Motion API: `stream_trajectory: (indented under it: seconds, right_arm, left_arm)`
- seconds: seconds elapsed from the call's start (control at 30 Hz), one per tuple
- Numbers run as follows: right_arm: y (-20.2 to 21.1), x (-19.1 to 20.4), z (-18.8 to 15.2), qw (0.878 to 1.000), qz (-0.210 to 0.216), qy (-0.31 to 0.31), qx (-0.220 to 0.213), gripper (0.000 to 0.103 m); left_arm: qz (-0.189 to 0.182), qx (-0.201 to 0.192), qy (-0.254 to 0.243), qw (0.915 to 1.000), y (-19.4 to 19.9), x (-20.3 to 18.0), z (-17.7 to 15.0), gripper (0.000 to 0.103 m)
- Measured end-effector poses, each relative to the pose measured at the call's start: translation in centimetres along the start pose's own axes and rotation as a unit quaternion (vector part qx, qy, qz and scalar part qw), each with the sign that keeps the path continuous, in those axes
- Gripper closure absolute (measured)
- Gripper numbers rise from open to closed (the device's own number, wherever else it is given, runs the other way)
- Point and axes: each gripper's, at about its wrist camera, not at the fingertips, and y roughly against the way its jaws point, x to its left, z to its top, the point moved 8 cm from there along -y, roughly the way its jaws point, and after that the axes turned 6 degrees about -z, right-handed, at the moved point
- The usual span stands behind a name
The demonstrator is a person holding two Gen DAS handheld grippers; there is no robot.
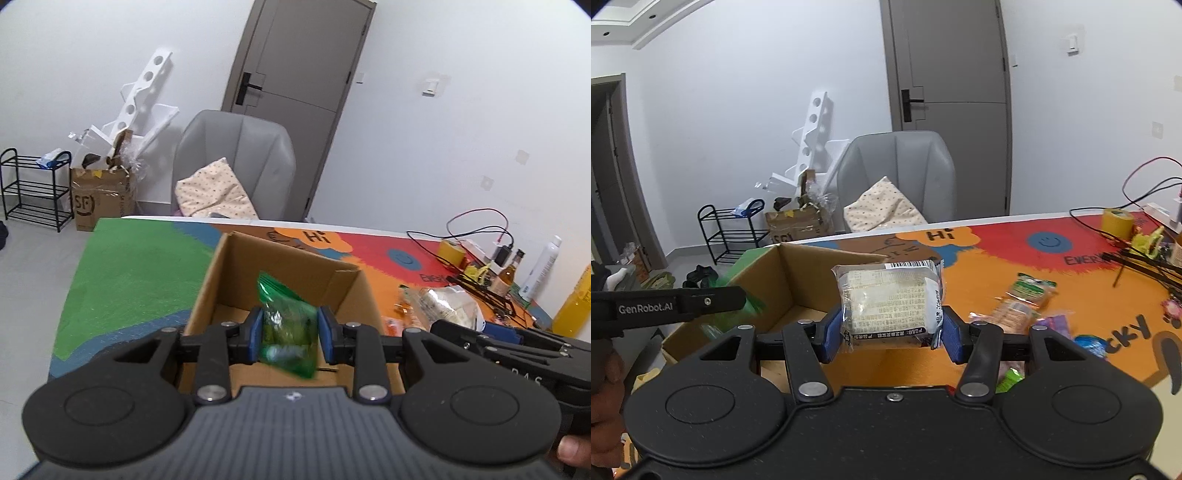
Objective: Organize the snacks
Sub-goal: 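Carry both snacks to the cardboard box and release them inside with both tools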
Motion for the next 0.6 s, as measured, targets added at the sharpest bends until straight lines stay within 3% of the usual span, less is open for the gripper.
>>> stream_trajectory:
  seconds: [0.2, 0.37, 0.5, 0.6]
  right_arm:
    - [-0.8, 2.0, 0.3, 1.000, 0.015, 0.008, 0.003, 0.052]
    - [-1.0, 3.7, 0.7, 0.999, 0.036, 0.006, 0.005, 0.051]
    - [-1.2, 4.8, 0.7, 0.999, 0.050, 0.005, 0.019, 0.034]
    - [-0.5, 4.5, 0.5, 0.999, 0.047, 0.004, 0.014, 0.034]
  left_arm:
    - [0.011, 0.005, 0.011, 0.9999, 0.4, 1.4, 0.1, 0.066]
    - [0.017, -0.001, 0.011, 0.9998, 1.5, 2.1, 0.4, 0.056]
    - [0.022, -0.006, 0.009, 0.9997, 2.1, 2.4, 0.4, 0.045]
    - [0.032, -0.011, 0.009, 0.9994, 2.7, 2.5, 0.3, 0.032]
